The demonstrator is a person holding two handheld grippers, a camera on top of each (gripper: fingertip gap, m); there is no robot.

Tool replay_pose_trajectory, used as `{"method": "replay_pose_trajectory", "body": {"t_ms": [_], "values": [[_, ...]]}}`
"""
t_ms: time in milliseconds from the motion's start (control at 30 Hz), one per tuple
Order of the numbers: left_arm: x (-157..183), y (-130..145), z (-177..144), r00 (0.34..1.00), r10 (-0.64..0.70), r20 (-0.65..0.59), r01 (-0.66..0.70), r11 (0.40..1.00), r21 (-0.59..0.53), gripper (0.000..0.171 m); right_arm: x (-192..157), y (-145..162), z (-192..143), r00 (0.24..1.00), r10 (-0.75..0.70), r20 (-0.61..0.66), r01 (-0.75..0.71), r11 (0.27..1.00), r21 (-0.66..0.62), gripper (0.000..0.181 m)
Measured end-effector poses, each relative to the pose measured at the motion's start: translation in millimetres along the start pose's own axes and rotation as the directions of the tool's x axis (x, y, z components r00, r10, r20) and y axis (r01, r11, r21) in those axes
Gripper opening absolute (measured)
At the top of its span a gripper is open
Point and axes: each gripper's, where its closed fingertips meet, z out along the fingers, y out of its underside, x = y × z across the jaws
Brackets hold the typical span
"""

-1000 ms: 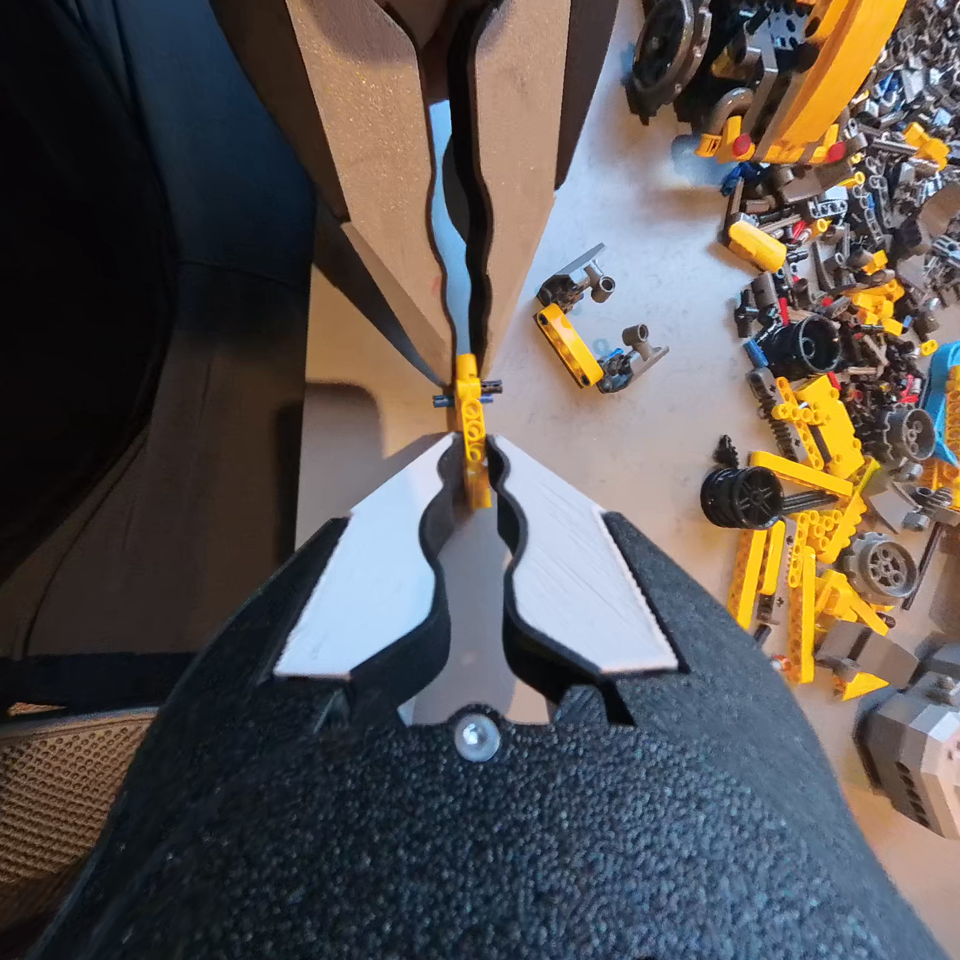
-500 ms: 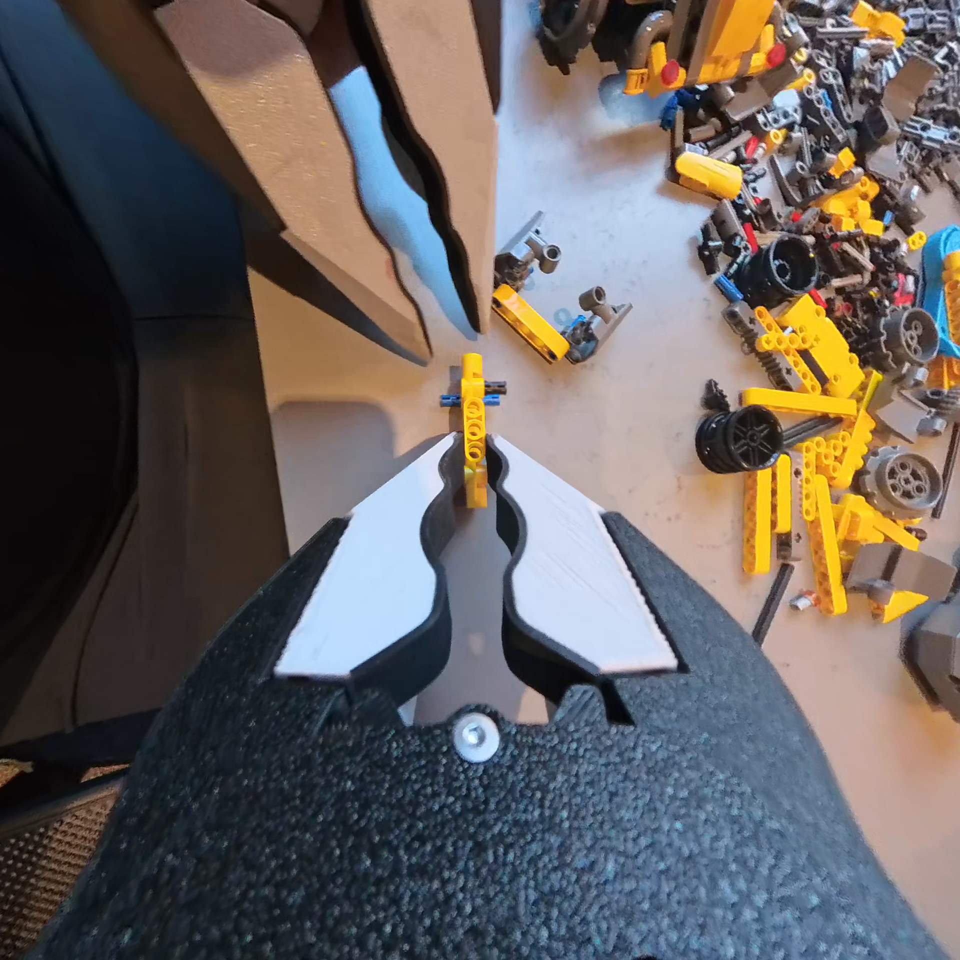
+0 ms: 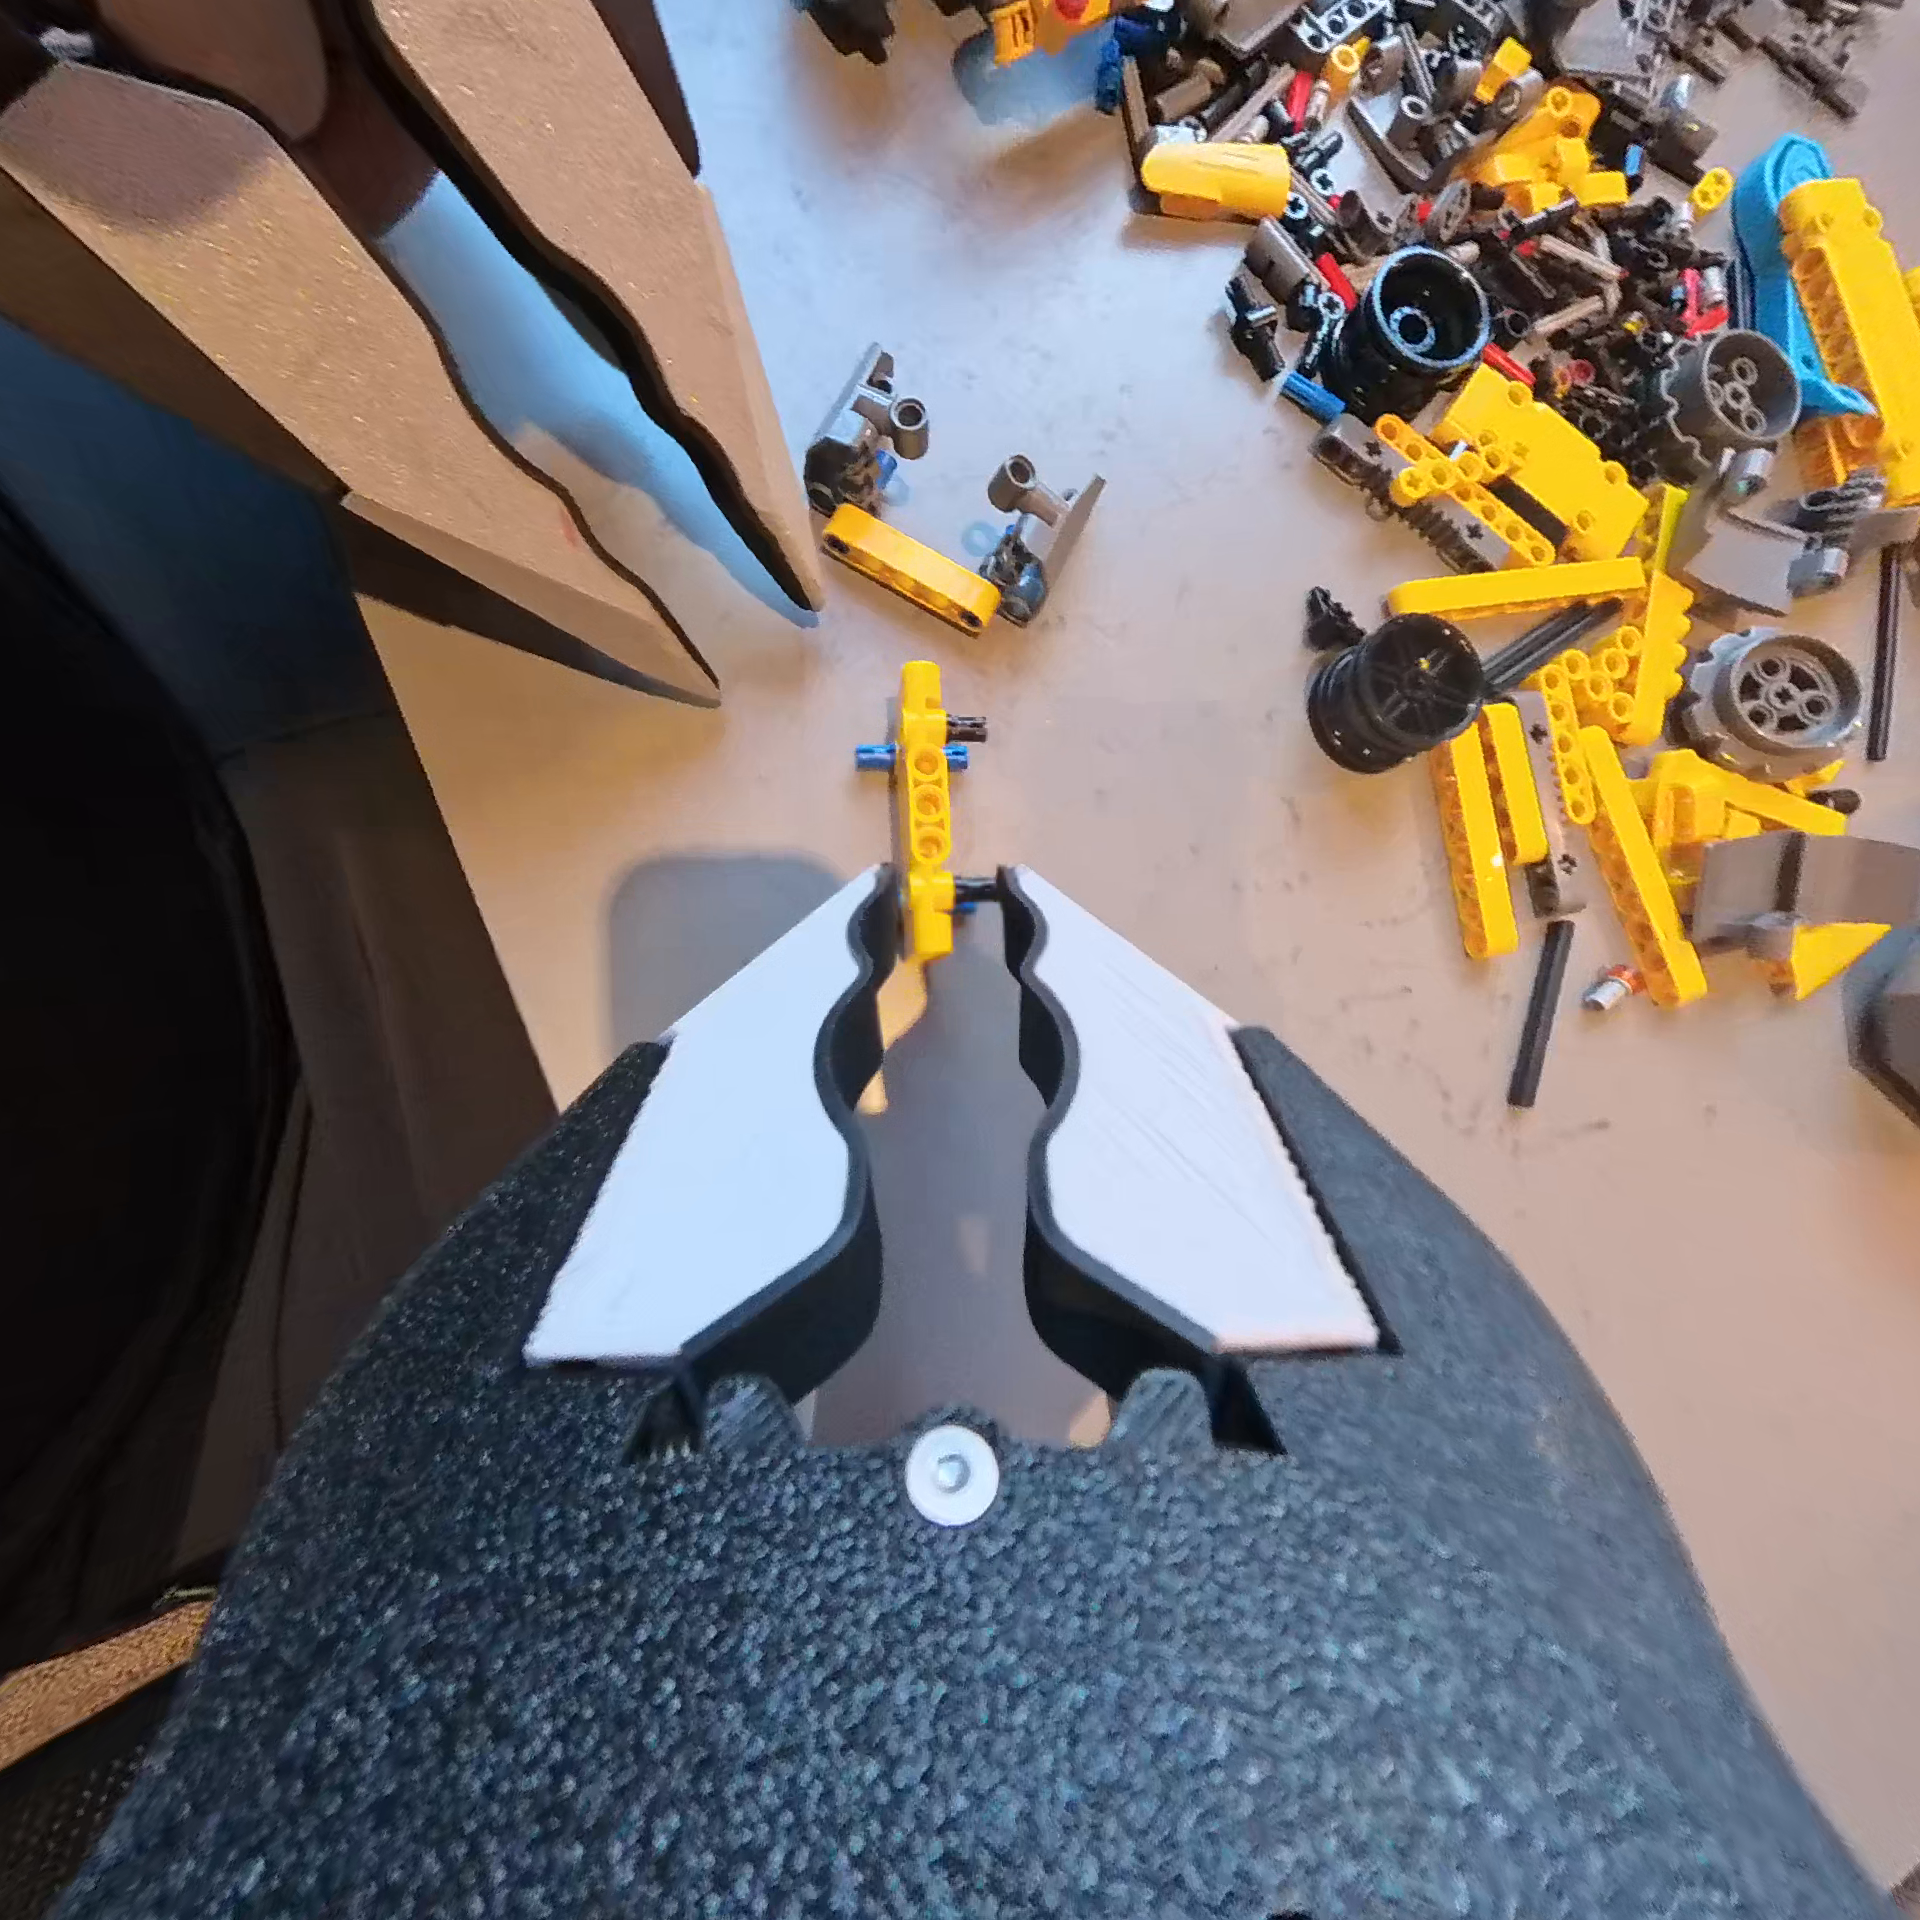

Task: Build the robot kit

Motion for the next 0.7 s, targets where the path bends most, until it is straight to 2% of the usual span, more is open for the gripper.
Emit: {"method": "replay_pose_trajectory", "body": {"t_ms": [333,700], "values": [[5,1,1,0.999,0.033,-0.013,-0.033,0.999,-0.01,0.023,11,7,-21,0.993,0.104,-0.046,-0.103,0.994,0.04,0.025],[15,1,0,0.995,0.059,-0.084,-0.059,0.998,0.002,0.023,-9,11,-4,0.988,0.148,0.039,-0.148,0.989,-0.024,0.028]]}}
